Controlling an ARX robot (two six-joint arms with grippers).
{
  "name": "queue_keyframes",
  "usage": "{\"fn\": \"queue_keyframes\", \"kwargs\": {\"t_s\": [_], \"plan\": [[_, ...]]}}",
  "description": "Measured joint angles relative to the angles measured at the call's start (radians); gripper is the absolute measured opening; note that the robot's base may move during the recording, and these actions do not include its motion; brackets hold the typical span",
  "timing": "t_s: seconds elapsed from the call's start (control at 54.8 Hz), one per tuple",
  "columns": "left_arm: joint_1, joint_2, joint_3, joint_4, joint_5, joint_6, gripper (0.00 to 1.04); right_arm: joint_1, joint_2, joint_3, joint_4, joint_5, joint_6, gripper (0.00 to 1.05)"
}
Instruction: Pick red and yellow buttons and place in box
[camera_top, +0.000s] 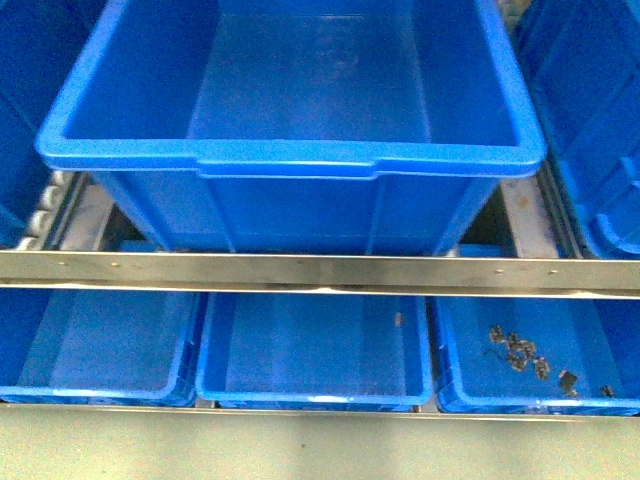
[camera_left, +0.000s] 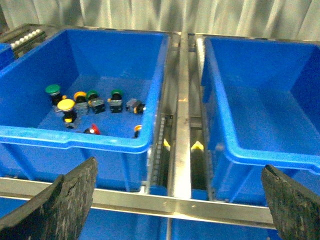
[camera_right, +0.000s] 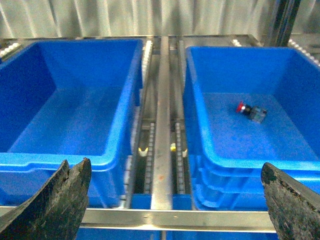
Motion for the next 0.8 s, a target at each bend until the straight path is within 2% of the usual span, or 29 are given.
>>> {"fn": "queue_keyframes", "kwargs": {"t_s": [0.804], "plan": [[0.0,0.0,0.0,0.0,0.0,0.0,0.97,-0.001,-0.001,-0.002,0.0,-0.003,0.0,0.98]]}}
